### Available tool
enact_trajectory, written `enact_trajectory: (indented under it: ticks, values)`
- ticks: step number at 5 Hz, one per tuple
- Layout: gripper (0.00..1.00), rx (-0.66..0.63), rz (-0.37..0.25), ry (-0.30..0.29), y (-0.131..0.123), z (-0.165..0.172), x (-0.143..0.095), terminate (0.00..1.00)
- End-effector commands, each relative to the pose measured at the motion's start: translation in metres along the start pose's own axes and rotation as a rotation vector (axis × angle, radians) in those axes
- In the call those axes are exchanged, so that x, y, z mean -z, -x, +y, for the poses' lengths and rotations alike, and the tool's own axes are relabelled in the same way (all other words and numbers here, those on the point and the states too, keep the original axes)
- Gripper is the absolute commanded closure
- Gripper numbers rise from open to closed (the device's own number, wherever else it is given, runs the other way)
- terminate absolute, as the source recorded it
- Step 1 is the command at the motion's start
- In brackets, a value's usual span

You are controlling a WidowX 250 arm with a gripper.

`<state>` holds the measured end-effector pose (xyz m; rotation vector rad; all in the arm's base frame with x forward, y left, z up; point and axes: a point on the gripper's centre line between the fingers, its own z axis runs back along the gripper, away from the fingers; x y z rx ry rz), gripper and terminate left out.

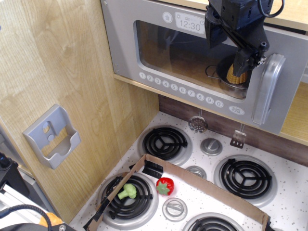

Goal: Close microwave

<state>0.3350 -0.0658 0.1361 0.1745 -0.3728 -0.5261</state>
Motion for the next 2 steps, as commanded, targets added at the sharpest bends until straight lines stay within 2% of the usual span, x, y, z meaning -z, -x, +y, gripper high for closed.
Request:
enact_trajectory:
  ticks: [1,2]
  values:
    - [0.0,-0.001,-0.068,-0.025,-0.0243,0.0047,-0.0199,0.0]
    - [0.0,-0.014,-0.091,-0.034,-0.0241,0.004,-0.0192,1.0]
